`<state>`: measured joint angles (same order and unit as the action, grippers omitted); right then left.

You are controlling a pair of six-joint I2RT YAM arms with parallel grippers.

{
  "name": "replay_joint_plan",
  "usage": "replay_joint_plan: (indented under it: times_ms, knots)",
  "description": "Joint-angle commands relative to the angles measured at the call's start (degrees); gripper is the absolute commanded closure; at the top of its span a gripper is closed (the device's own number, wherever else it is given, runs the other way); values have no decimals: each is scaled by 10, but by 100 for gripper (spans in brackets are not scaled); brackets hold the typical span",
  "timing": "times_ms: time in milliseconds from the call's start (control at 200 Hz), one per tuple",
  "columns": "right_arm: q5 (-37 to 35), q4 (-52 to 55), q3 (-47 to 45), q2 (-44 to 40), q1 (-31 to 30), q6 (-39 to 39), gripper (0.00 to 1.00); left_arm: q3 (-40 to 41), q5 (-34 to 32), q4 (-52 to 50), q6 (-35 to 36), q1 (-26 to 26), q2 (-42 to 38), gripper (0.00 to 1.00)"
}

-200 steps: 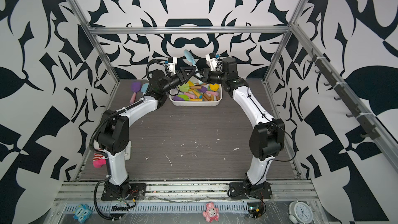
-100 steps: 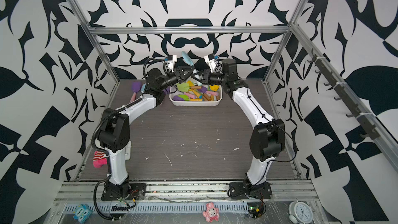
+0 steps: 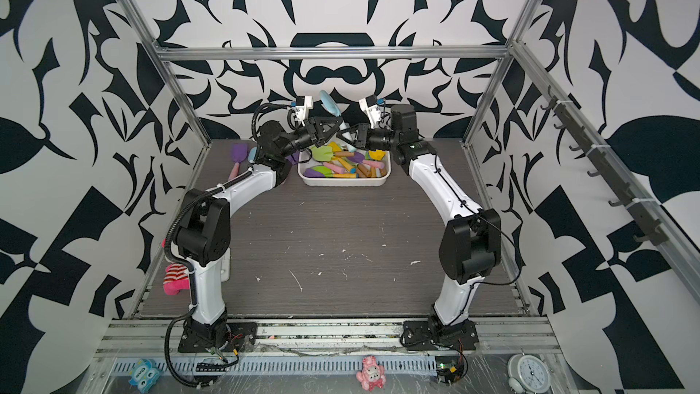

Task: Take the shovel out of the storage box
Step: Pick up the shovel from the storage box.

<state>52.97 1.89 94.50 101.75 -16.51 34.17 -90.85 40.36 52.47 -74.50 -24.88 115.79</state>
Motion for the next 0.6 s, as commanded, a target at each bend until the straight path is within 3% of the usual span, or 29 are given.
replay_joint_plan:
  times_ms: [0,245,375,595]
  knots:
    - [33,-35,4,-48,-8,-9,75,10,2,0,20,5,-3,84]
    - [28,-35,5,-46,-8,-9,56,27,-7,-58,67,14,-33,84]
    - [27,-35,7,-41,-8,-6,55,31,-9,-74,78,17,-39,84]
    - [25,-33,3,-39,-7,-4,42,45,-24,-99,97,26,-55,84]
